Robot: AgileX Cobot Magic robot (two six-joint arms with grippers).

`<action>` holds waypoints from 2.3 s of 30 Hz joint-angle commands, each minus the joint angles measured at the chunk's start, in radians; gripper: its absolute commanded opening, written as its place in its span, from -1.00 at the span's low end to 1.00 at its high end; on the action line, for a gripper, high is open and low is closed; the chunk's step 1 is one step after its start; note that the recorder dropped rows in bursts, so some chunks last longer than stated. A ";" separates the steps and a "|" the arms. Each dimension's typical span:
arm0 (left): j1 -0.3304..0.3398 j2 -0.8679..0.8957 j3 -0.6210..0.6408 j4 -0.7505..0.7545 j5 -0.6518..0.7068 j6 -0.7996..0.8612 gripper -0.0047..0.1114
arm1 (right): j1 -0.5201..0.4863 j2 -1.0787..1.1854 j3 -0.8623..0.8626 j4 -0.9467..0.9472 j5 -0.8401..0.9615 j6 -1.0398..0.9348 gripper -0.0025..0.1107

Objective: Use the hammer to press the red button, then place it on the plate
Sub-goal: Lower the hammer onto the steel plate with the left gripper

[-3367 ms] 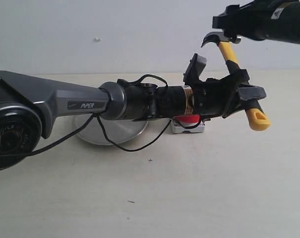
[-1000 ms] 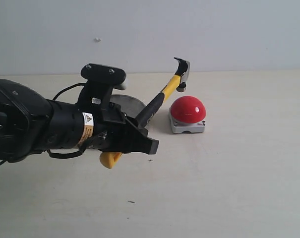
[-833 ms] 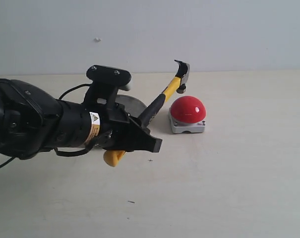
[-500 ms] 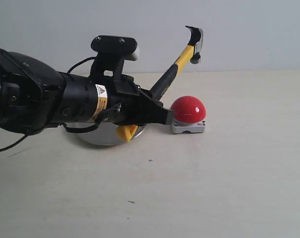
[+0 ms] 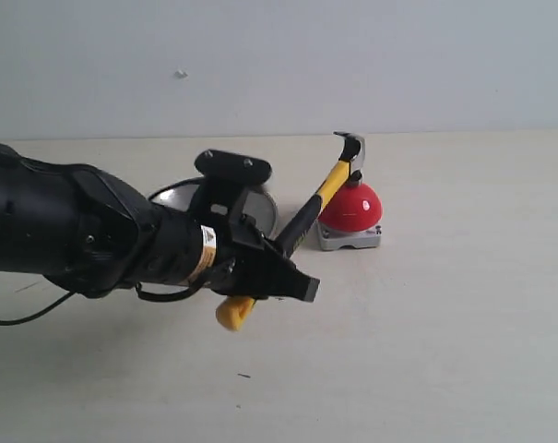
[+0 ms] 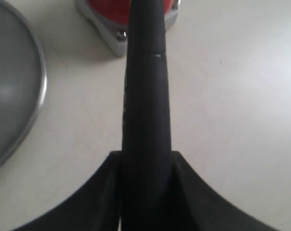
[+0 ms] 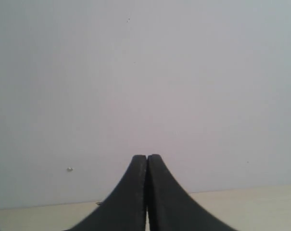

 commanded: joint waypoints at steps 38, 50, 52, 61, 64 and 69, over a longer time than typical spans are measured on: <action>0.838 0.210 -0.020 -0.298 -1.132 0.283 -0.92 | -0.005 -0.221 0.008 0.137 0.247 0.017 -0.96; 0.841 0.321 -0.073 -0.317 -1.187 0.192 -0.92 | -0.005 -0.221 0.008 0.137 0.247 0.014 -0.96; 0.839 0.321 -0.073 -0.317 -1.171 0.157 -0.92 | -0.005 -0.221 0.008 0.137 0.247 0.014 -0.96; 0.766 0.321 -0.076 -0.323 -1.135 0.091 -0.92 | -0.005 -0.221 0.008 0.137 0.247 0.014 -0.96; 0.748 0.321 -0.102 -0.318 -1.071 0.035 -0.92 | -0.005 -0.221 0.008 0.137 0.247 0.014 -0.96; 0.746 0.321 -0.139 -0.309 -1.058 -0.076 -0.92 | -0.005 -0.221 0.008 0.137 0.247 0.014 -0.96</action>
